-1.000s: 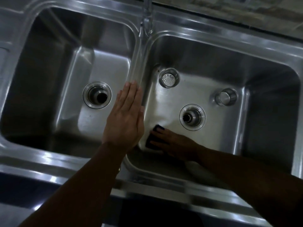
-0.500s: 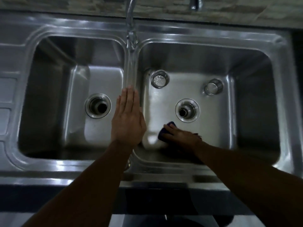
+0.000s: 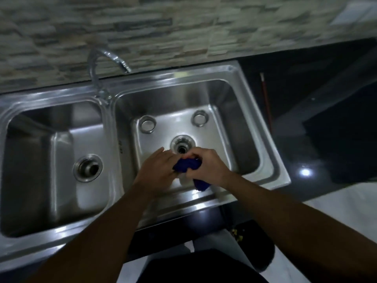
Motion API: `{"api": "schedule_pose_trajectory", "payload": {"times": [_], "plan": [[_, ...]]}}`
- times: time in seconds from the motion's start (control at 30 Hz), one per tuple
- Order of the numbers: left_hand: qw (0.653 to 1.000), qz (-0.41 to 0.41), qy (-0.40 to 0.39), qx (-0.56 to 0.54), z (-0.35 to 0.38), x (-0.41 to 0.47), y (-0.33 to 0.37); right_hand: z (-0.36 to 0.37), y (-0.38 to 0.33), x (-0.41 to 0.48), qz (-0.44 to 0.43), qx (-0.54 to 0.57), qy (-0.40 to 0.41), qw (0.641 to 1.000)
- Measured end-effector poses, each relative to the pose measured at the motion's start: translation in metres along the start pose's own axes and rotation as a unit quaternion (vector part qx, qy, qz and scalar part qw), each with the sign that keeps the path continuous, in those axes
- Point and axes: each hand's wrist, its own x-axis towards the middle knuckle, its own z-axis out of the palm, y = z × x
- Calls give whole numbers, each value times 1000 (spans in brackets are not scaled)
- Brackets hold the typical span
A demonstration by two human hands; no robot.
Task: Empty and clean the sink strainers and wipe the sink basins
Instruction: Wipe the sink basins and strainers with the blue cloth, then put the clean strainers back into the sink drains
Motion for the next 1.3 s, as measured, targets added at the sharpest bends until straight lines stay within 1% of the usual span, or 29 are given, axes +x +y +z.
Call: {"api": "schedule_pose_trajectory", "payload": {"times": [0.03, 0.1, 0.17, 0.27, 0.37, 0.43, 0.53, 0.63, 0.7, 0.77, 0.87, 0.93, 0.97, 1.0, 1.07, 1.13, 1.17, 1.23, 1.3], "plan": [[999, -11, -25, -20, -7, 7, 6, -7, 1, -6, 8, 24, 3, 1000], [993, -33, -103, -44, -22, 23, 20, -24, 7, -19, 20, 55, 9, 998], [987, -31, -152, -45, -32, 41, 37, -40, 13, -33, 29, 59, 3, 998], [985, 0, -163, -51, -44, 70, 70, -60, 21, -53, 29, -8, -8, 1000], [982, 18, -187, -4, -56, 101, 103, -81, 33, -64, 31, -52, 28, 998], [981, 48, -189, 15, -61, 120, 122, -103, 43, -69, 24, -63, 25, 997], [976, 72, -204, 4, -62, 141, 148, -150, 58, -81, 42, -111, -22, 993], [974, 109, -199, 27, -51, 158, 177, -208, 68, -96, 46, -210, -66, 974], [973, 121, -191, 40, -39, 168, 199, -245, 73, -105, 35, -270, -74, 959], [980, 111, -165, 26, -26, 177, 220, -277, 81, -113, 22, -301, -50, 952], [990, 85, -114, 20, -3, 188, 252, -308, 98, -130, 15, -303, 40, 952], [995, 68, -71, -5, 14, 192, 271, -314, 112, -141, -19, -337, 98, 936], [996, 64, -61, -13, 22, 193, 278, -314, 121, -146, -35, -379, 109, 918], [995, 69, -72, -11, 29, 194, 282, -312, 131, -151, -36, -423, 101, 900], [985, 104, -137, 32, 45, 190, 287, -301, 156, -162, 15, -465, 35, 885], [972, 141, -174, 66, 62, 180, 287, -283, 178, -173, 78, -454, -28, 887], [974, 137, -172, 59, 69, 174, 286, -273, 185, -177, 93, -435, -35, 895], [982, 105, -153, 31, 83, 168, 283, -254, 193, -177, 107, -396, -16, 912], [982, 92, -151, 58, 91, 170, 283, -241, 195, -172, 116, -384, 8, 916]]}}
